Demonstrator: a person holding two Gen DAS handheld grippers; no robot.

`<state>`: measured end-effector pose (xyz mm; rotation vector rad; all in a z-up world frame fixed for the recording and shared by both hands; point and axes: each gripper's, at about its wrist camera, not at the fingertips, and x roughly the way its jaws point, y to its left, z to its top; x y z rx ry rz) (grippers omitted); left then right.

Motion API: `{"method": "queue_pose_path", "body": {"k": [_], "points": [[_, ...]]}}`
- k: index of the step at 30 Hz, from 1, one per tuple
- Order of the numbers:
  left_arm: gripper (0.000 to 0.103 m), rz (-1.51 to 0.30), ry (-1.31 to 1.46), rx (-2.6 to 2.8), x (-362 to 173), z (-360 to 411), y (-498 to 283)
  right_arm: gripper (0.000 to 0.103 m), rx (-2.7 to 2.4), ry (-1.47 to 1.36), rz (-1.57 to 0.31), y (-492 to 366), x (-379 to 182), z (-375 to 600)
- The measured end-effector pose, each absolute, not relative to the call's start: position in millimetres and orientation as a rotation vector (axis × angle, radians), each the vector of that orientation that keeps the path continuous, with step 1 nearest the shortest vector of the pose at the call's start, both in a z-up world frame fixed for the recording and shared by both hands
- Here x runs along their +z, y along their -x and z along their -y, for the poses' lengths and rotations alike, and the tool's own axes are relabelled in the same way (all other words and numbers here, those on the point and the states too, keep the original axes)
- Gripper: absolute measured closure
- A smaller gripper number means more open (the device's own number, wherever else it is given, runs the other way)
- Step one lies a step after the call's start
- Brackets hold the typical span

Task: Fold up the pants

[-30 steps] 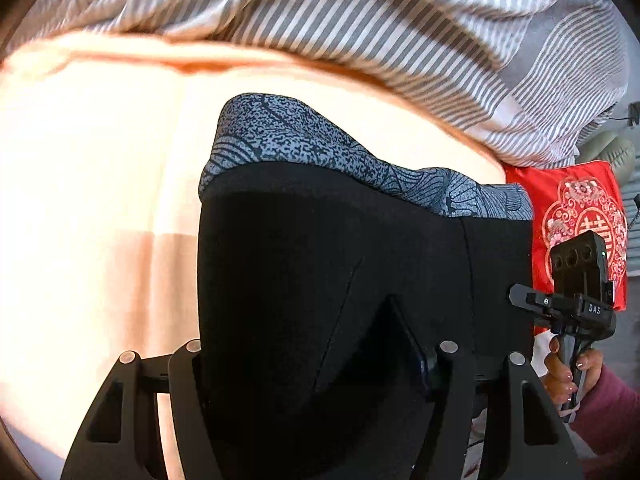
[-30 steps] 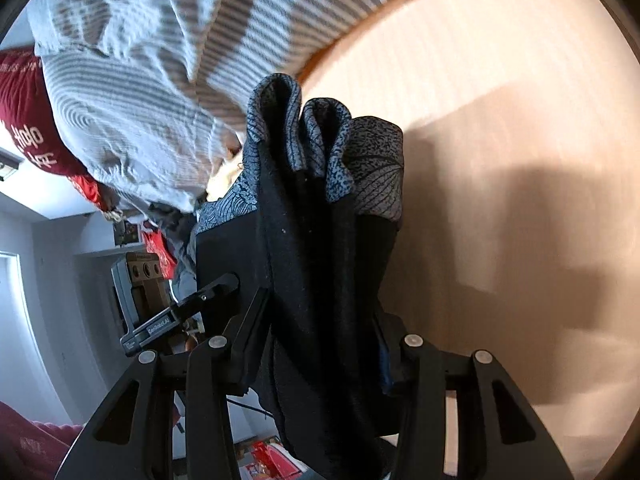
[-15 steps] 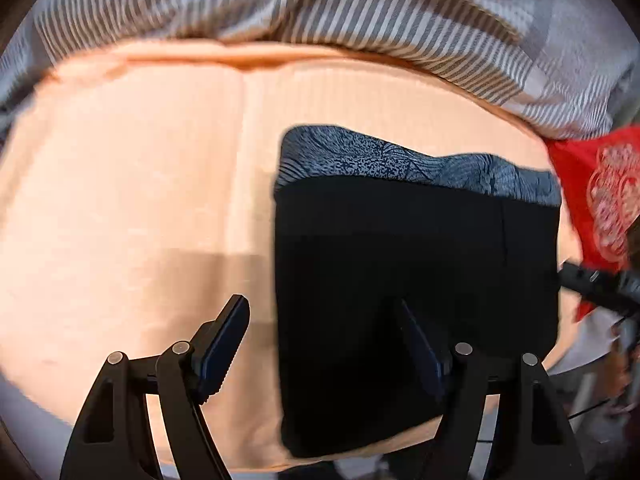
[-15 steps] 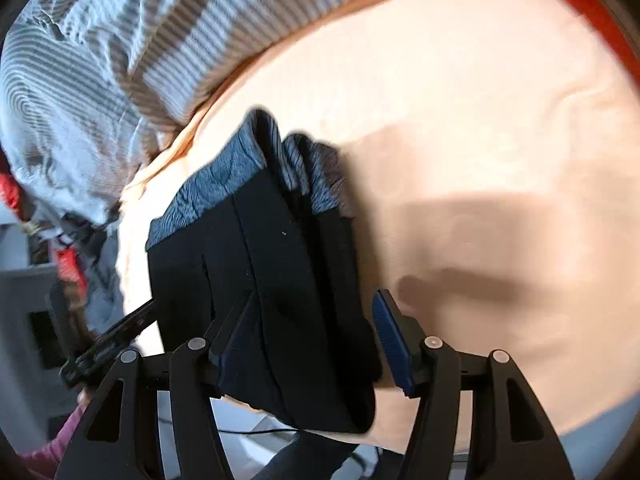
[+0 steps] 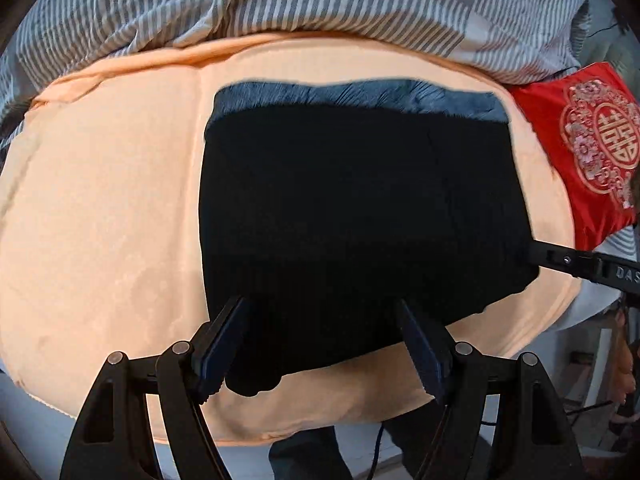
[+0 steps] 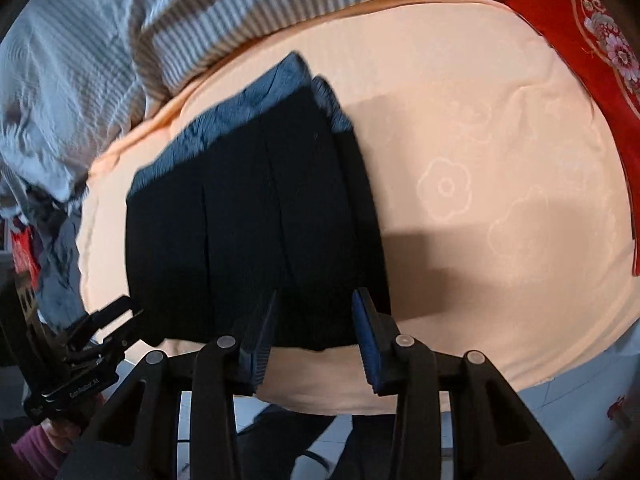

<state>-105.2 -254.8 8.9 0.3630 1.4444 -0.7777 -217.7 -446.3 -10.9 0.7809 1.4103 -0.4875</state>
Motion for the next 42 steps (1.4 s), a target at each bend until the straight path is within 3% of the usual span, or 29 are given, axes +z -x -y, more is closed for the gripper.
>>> {"method": "queue_pose_path", "body": {"k": [7, 13, 15, 18, 20, 22, 30, 33, 34, 42], "points": [[0.026, -1.447, -0.441, -0.741, -0.7, 266.0, 110.6, 0.061, -0.511, -0.725, -1.487, 217.7, -30.4, 436.8], [0.026, -1.431, -0.503, -0.706, 23.0, 263.3, 120.8, 0.06, -0.522, -0.689, -1.533, 215.9, -11.4, 422.8], [0.026, -1.413, -0.527, -0.671, 35.9, 258.1, 123.6, 0.054, -0.527, -0.691, -1.539, 217.3, -3.8, 418.4], [0.006, -1.407, -0.526, -0.639, 53.9, 251.6, 126.2, 0.041, -0.537, -0.691, -1.535, 220.2, 10.5, 407.2], [0.006, -1.386, -0.517, -0.631, 67.9, 245.7, 127.0, 0.03, -0.539, -0.69, -1.525, 220.6, 21.6, 399.7], [0.006, -1.387, -0.516, -0.627, 74.9, 243.3, 127.8, 0.025, -0.535, -0.683, -1.518, 219.8, 29.5, 392.1], [0.001, -1.403, -0.497, -0.585, 89.2, 238.8, 121.3, 0.018, -0.553, -0.615, -1.527, 209.6, 54.2, 373.8], [0.001, -1.422, -0.475, -0.567, 94.2, 239.4, 117.8, 0.009, -0.596, -0.58, -1.528, 205.3, 60.0, 372.8], [0.001, -1.425, -0.465, -0.562, 95.3, 239.1, 117.0, 0.001, -0.611, -0.569, -1.525, 203.4, 61.2, 372.2], [0.001, -1.397, -0.468, -0.567, 110.0, 244.7, 120.6, 0.0, -0.629, -0.51, -1.511, 195.2, 78.3, 369.6]]}}
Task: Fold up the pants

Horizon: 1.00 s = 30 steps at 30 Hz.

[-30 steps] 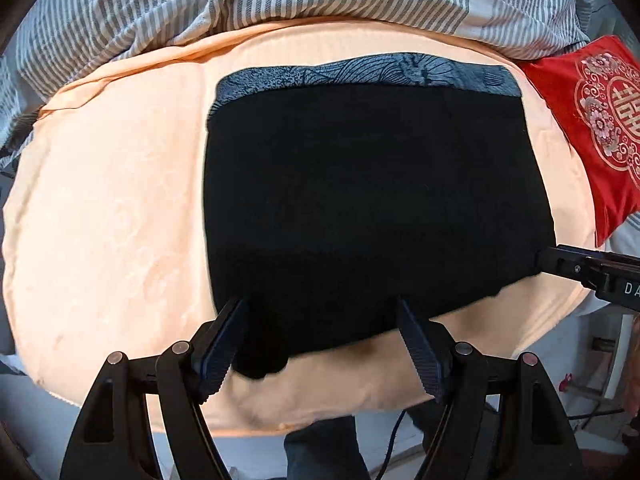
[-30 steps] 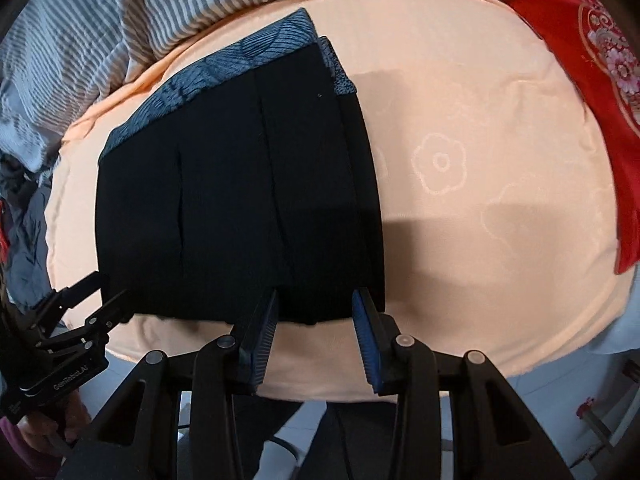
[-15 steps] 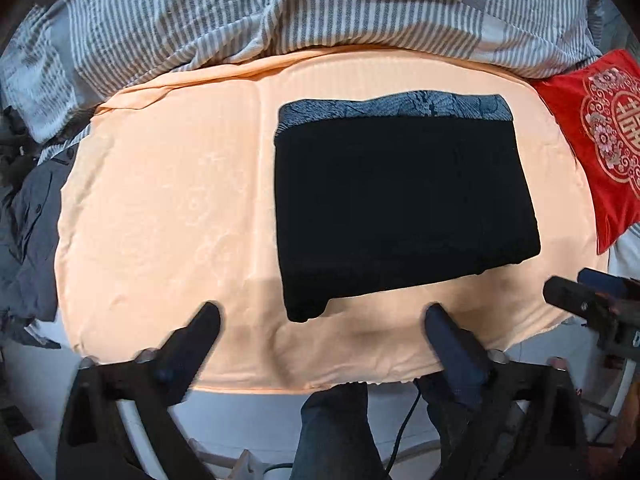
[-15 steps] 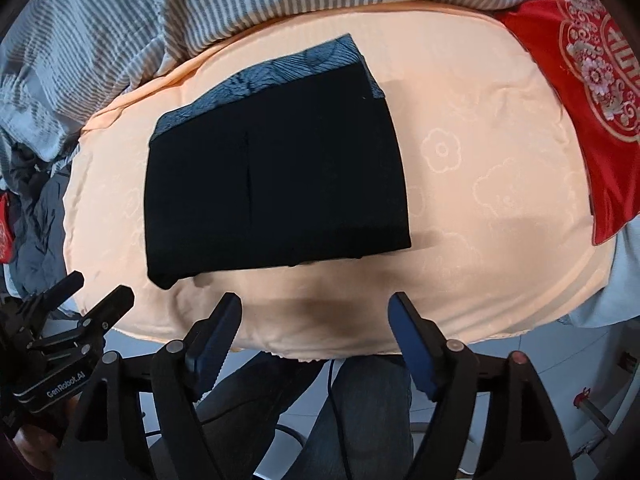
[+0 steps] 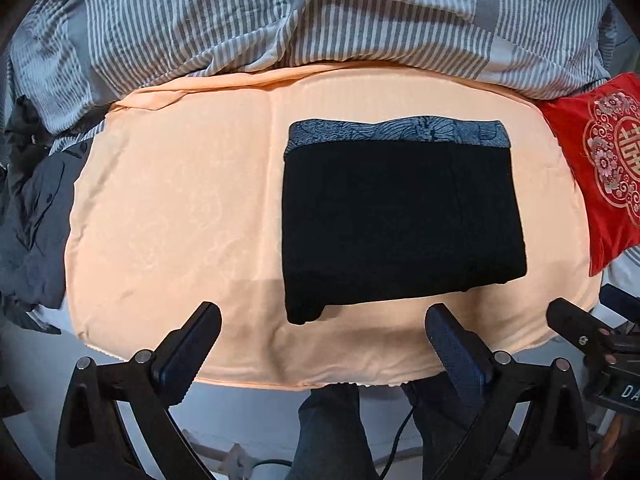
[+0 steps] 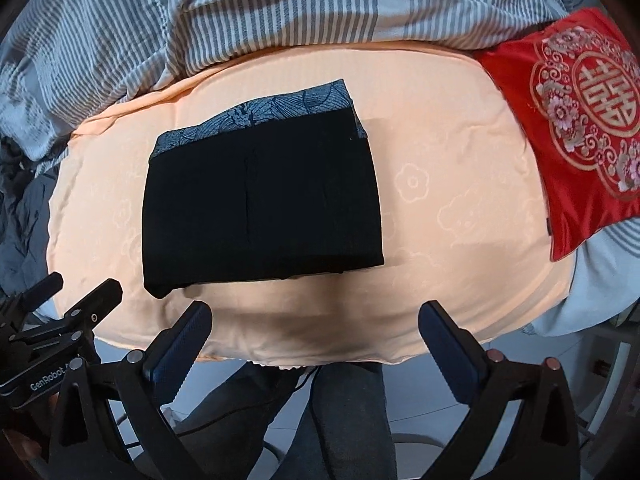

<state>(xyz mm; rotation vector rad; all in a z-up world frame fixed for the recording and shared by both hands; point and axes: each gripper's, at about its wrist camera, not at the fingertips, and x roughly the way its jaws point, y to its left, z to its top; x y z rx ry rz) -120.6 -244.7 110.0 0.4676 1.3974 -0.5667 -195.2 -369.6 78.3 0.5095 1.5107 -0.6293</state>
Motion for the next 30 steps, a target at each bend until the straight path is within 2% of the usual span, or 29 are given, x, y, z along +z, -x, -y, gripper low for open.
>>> {"method": "queue_pose_path", "body": {"k": [30], "points": [[0.001, -1.403, -0.486, -0.58, 114.3, 249.0, 123.0, 0.0, -0.603, -0.489, -1.519, 178.4, 82.1, 364.0]]}}
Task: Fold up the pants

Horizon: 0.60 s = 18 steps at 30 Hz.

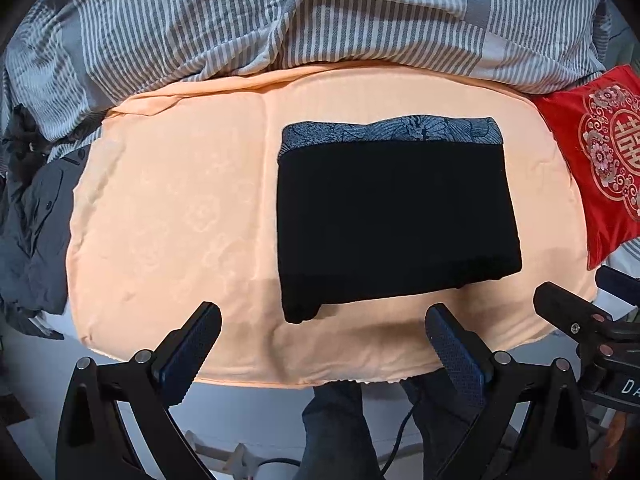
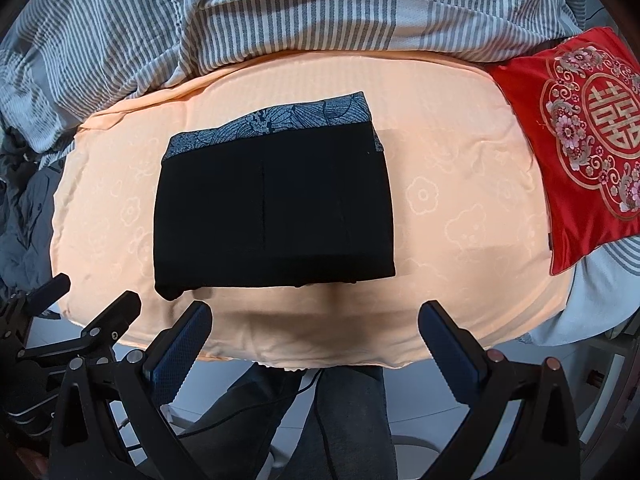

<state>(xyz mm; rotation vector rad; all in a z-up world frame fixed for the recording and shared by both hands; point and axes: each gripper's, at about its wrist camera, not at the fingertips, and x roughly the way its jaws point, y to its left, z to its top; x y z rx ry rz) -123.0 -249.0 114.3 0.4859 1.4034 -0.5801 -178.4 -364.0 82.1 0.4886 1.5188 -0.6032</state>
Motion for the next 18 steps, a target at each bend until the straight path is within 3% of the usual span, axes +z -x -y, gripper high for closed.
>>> {"method": "queue_pose_path", "body": {"k": [18], "points": [[0.001, -1.406, -0.499, -0.579, 112.9, 249.2, 123.5, 0.0, -0.6, -0.471, -1.517, 174.5, 83.4, 362.9]]}}
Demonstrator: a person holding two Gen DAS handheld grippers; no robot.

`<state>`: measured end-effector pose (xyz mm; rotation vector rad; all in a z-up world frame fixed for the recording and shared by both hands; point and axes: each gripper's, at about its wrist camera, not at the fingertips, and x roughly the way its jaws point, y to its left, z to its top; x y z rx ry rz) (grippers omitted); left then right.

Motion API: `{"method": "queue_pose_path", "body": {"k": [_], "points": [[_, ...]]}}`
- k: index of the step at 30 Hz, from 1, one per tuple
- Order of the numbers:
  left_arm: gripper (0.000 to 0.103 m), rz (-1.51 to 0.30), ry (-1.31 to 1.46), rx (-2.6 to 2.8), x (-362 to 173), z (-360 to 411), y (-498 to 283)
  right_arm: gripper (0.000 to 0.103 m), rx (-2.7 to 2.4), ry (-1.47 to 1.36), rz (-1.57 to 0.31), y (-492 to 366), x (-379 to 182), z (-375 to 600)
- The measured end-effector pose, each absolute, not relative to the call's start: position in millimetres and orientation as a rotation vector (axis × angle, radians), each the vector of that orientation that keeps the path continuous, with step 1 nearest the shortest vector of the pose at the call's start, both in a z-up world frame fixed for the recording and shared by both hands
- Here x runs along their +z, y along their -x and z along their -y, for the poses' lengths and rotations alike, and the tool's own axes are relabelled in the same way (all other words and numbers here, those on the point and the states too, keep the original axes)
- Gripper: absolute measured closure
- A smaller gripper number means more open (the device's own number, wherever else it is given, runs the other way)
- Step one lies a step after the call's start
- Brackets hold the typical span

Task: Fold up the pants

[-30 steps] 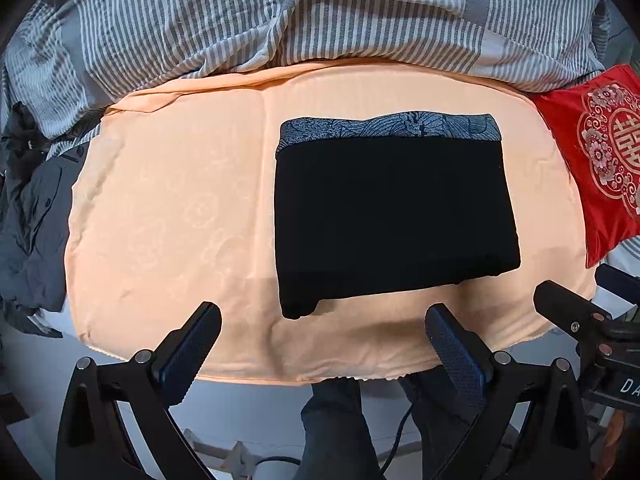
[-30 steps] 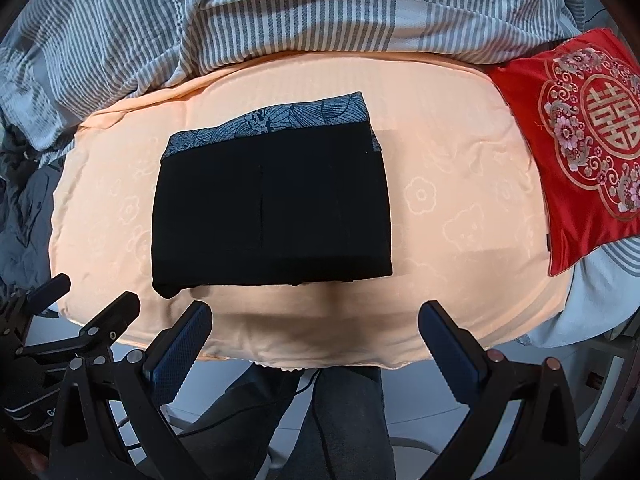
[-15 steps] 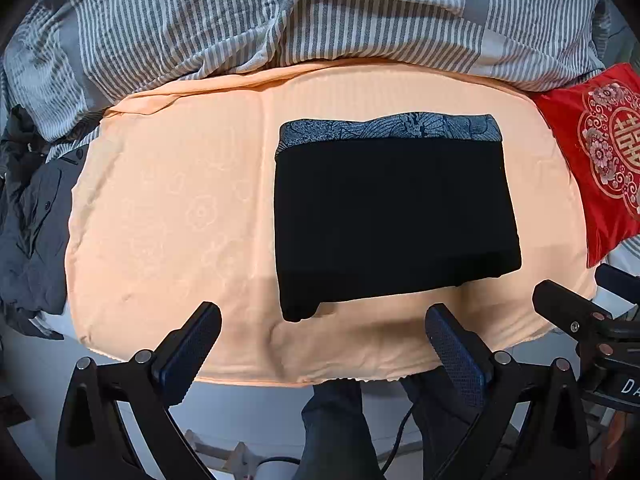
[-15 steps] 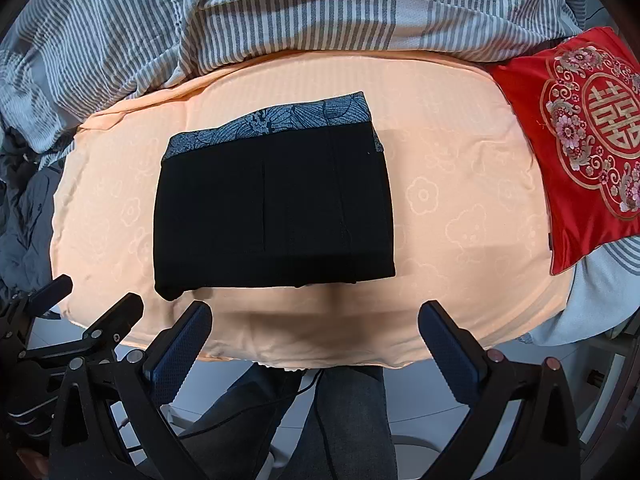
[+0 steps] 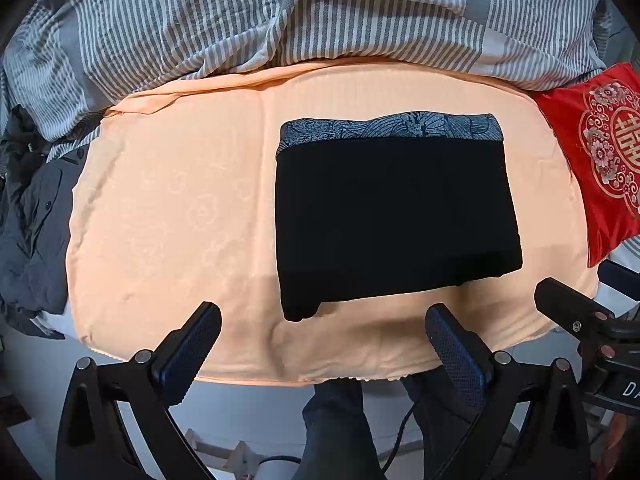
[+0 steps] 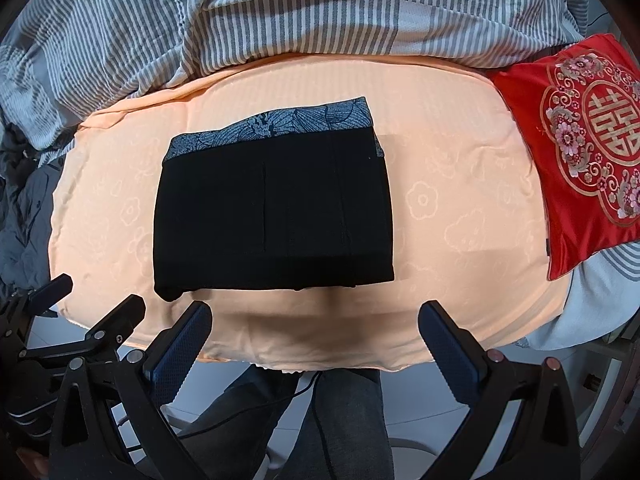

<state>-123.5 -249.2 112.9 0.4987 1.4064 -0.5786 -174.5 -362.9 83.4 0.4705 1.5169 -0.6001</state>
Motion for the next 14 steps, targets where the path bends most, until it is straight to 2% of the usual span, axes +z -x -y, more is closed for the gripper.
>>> {"method": "queue_pose_path", "body": {"k": [14], "points": [[0.001, -1.411, -0.496, -0.582, 112.0, 246.8, 126.1, 0.0, -0.6, -0.467, -1.514, 175.1, 84.0, 360.3]]}}
